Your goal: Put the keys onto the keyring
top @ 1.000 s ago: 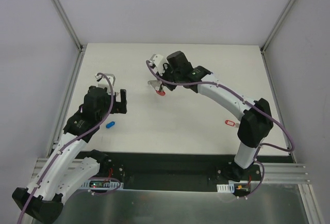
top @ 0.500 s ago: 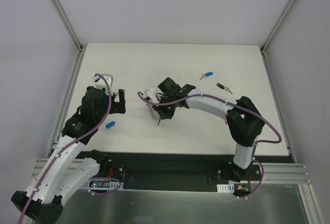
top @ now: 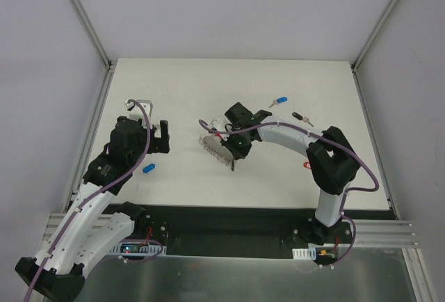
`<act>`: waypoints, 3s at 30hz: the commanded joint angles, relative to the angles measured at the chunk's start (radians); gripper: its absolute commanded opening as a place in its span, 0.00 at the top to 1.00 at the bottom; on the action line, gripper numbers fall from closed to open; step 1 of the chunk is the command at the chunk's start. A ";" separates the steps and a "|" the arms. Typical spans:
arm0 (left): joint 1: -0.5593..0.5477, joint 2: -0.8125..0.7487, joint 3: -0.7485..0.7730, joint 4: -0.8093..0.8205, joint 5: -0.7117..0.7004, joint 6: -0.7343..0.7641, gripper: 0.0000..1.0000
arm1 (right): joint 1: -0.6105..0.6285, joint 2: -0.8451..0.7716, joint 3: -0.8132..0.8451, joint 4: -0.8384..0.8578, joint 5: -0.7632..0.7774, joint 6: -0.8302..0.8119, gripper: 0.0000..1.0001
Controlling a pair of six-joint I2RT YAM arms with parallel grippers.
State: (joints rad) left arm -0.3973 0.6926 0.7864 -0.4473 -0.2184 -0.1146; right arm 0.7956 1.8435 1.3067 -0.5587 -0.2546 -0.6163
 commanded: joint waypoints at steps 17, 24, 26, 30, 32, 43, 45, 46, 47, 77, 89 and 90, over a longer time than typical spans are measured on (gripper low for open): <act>0.009 0.018 -0.004 0.012 0.034 0.015 0.01 | 0.063 -0.351 -0.221 0.235 0.388 0.518 0.41; 0.009 0.019 -0.006 0.012 0.039 0.013 0.01 | 0.149 -0.294 -0.245 0.342 0.581 0.788 0.45; 0.009 0.018 -0.006 0.012 0.036 0.013 0.01 | 0.149 -0.271 -0.257 0.362 0.613 0.860 0.49; 0.009 0.015 -0.004 0.012 0.039 0.012 0.01 | 0.160 -0.233 -0.270 0.401 0.641 0.928 0.59; 0.009 0.016 -0.004 0.012 0.047 0.012 0.01 | 0.163 -0.204 -0.264 0.411 0.635 0.955 0.59; 0.009 0.016 -0.004 0.012 0.060 0.010 0.01 | 0.172 -0.129 -0.239 0.367 0.664 1.070 0.67; 0.009 0.016 -0.004 0.012 0.063 0.010 0.01 | 0.175 -0.125 -0.238 0.372 0.649 1.078 0.67; 0.009 0.016 -0.004 0.013 0.065 0.010 0.01 | 0.177 -0.122 -0.238 0.373 0.646 1.081 0.67; 0.009 0.018 -0.003 0.013 0.065 0.010 0.01 | 0.178 -0.119 -0.236 0.375 0.644 1.086 0.67; 0.009 0.016 -0.006 0.012 0.093 0.024 0.01 | 0.197 -0.136 -0.261 0.324 0.678 1.040 0.99; 0.009 0.001 -0.021 0.065 0.372 0.101 0.01 | 0.197 -0.332 -0.239 0.342 0.571 0.655 0.98; 0.009 0.002 -0.021 0.071 0.428 0.105 0.01 | 0.197 -0.360 -0.235 0.344 0.545 0.589 0.98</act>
State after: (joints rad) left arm -0.3973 0.7040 0.7727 -0.4320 0.0338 -0.0532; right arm 0.9867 1.5974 1.0393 -0.2359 0.3630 0.1829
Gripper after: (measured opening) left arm 0.991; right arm 0.019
